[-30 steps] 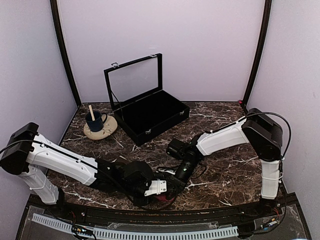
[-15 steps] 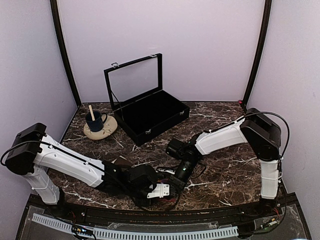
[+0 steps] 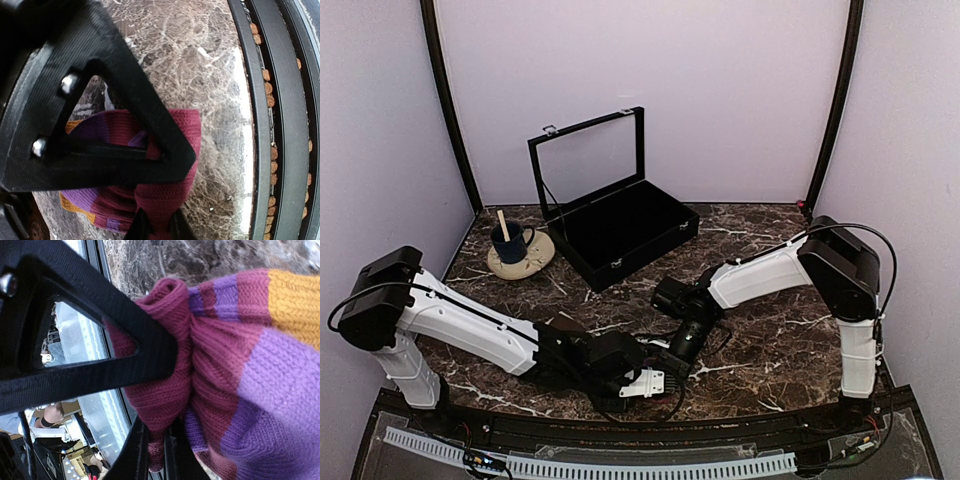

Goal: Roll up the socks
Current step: Roll the sock at the center of the board.

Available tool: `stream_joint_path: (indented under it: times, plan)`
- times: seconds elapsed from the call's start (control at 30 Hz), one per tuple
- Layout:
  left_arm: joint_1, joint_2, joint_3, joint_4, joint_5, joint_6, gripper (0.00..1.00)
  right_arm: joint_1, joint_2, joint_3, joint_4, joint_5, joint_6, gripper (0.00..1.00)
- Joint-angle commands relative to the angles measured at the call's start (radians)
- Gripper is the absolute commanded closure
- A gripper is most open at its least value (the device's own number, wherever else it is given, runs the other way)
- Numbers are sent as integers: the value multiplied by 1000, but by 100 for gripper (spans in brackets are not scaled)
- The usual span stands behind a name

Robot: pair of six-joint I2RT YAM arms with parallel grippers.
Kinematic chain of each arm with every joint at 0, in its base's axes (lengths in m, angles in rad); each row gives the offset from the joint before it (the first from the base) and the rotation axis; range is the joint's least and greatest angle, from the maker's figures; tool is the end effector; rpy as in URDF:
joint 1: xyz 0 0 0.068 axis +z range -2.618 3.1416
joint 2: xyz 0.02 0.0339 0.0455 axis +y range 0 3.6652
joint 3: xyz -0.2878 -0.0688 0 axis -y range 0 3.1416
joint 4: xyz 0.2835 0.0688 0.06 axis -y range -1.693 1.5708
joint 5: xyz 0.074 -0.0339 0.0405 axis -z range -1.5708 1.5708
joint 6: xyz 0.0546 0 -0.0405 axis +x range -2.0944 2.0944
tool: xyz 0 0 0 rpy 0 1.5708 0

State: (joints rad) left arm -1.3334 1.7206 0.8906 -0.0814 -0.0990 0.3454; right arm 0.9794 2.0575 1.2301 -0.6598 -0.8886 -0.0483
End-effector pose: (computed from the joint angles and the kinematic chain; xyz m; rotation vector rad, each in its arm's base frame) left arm 0.0939 -0.3653 0.1279 1.8322 1.7012 -0.2966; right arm 0.1877 0.3554 0.0917 1.3122 -2.2205 -1.1453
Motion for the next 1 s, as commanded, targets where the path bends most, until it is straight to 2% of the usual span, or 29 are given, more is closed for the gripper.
stream_joint_path:
  times: [0.0, 0.33, 0.97]
  plan:
    - [-1, 38, 16, -72, 23, -15, 92, -4, 34, -16, -22, 78, 0, 100]
    - [26, 46, 28, -138, 89, -67, 100, -30, -16, -71, 37, 81, 51, 83]
    - [116, 78, 105, -271, 317, -115, 100, -122, -172, -253, 247, 99, 216, 77]
